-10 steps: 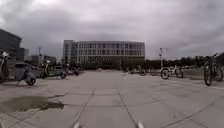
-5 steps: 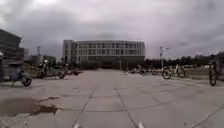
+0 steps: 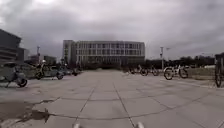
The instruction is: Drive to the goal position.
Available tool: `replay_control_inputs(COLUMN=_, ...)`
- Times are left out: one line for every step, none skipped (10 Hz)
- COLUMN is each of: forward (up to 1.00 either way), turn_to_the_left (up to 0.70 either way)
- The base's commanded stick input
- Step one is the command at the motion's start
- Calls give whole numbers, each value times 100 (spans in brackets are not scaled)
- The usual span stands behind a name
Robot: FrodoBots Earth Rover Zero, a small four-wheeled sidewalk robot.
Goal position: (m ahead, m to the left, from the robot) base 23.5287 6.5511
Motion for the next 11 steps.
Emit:
replay_control_inputs(forward=45, turn_to_the_left=0)
replay_control_inputs(forward=45, turn_to_the_left=0)
replay_control_inputs(forward=45, turn_to_the_left=0)
replay_control_inputs(forward=45, turn_to_the_left=0)
replay_control_inputs(forward=45, turn_to_the_left=0)
replay_control_inputs(forward=45, turn_to_the_left=0)
replay_control_inputs(forward=45, turn_to_the_left=0)
replay_control_inputs(forward=45, turn_to_the_left=0)
replay_control_inputs(forward=45, turn_to_the_left=0)
replay_control_inputs(forward=45, turn_to_the_left=0)
replay_control_inputs(forward=45, turn_to_the_left=0)
